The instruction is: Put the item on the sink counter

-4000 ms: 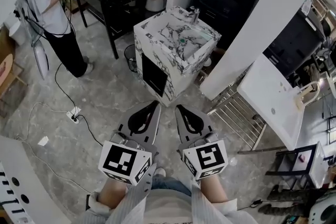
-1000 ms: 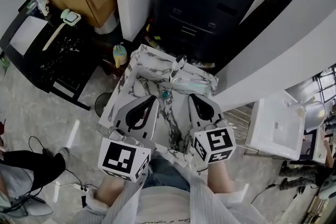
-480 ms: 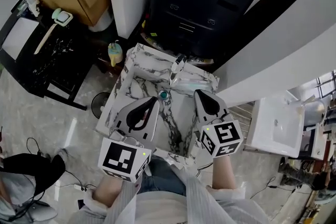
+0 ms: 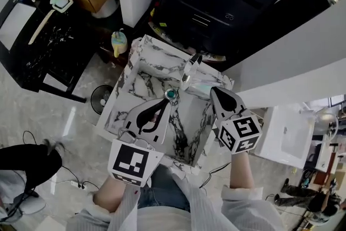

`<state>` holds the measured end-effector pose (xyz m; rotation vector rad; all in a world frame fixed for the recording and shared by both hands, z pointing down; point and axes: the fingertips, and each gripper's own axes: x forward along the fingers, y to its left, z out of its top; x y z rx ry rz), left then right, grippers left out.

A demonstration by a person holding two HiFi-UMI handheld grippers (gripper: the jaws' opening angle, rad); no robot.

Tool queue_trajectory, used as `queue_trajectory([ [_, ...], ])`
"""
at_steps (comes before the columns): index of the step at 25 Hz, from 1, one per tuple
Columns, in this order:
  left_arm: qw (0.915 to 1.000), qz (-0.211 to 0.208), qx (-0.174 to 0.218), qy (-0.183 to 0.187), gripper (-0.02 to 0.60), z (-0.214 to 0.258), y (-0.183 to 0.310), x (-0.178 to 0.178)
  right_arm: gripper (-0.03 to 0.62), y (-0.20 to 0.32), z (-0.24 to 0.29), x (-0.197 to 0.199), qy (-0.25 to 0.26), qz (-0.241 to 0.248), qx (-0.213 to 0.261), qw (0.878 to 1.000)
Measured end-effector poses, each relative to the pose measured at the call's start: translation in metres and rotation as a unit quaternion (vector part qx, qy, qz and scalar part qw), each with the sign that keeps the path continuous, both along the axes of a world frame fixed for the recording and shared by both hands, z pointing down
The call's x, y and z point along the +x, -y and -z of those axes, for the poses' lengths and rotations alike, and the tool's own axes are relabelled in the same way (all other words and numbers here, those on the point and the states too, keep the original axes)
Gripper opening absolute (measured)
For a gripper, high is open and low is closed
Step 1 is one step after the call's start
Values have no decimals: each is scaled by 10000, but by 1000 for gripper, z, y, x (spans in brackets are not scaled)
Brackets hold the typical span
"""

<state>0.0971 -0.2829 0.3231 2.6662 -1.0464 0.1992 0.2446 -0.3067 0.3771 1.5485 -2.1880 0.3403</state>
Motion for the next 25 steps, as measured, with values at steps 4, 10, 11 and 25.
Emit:
queue_trajectory([
  [4, 9999, 8, -139, 20, 17, -16, 8, 5, 9, 16, -26, 9, -198, 197, -282, 9992],
  [10, 9995, -7, -304, 115, 17, -41, 17, 14, 9, 35, -66, 25, -377, 518, -811, 9946],
  [11, 9993, 10, -352, 112, 17, -45, 18, 14, 9, 37, -72, 28, -345, 525, -895, 9940],
  [25, 9972, 138, -718, 134, 17, -75, 24, 17, 12, 61, -134, 40, -877, 1464, -1678, 9709],
])
